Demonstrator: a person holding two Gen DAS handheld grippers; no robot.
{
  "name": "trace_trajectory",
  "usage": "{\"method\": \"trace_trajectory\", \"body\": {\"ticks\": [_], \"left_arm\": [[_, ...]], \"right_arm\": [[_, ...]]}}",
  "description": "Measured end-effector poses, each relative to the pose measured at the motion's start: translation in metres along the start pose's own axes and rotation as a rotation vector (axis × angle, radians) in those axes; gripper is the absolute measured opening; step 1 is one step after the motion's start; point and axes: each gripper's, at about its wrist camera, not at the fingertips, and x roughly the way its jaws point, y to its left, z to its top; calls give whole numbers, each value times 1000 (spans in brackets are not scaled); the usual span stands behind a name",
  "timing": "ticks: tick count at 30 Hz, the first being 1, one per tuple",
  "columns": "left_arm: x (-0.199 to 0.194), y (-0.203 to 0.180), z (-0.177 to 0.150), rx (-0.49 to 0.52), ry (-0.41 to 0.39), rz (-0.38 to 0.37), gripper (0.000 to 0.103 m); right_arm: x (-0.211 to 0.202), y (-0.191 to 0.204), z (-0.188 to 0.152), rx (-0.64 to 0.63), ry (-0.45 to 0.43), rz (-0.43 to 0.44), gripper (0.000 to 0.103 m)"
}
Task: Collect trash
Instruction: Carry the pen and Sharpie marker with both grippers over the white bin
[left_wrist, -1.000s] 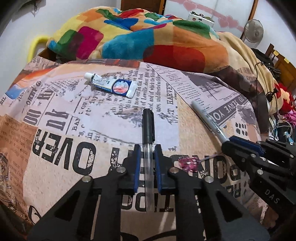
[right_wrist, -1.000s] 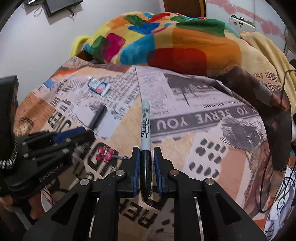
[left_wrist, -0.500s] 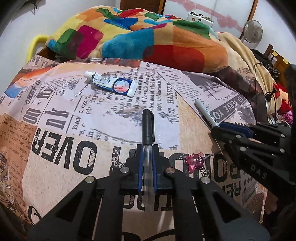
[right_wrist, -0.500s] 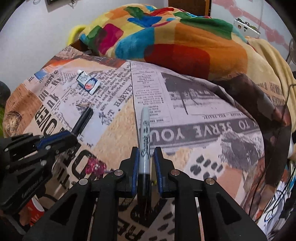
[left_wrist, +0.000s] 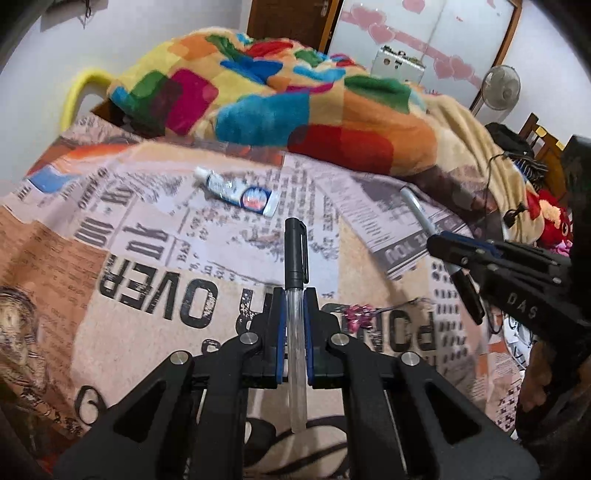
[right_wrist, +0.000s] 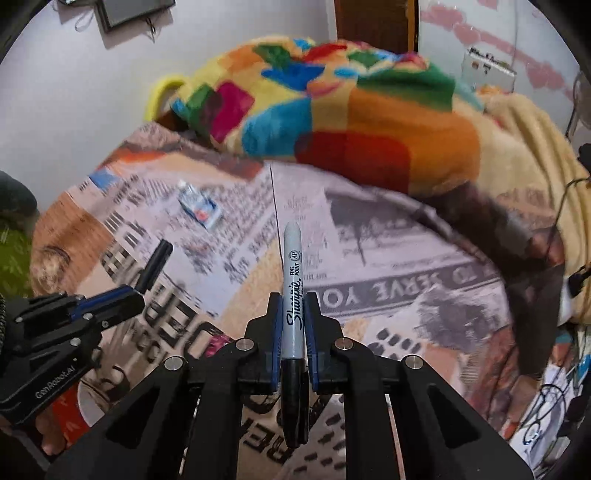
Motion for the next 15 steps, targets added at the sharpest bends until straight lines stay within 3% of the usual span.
{"method": "trace_trajectory", "body": {"ticks": [7, 15], "left_arm": [[-63, -4, 5, -20, -96, 6, 7], [-153, 3, -2, -53, -214, 49, 7]], "right_arm": [[-61, 15, 15, 1, -114, 10, 11], [-123, 61, 16, -49, -209, 70, 11]]}}
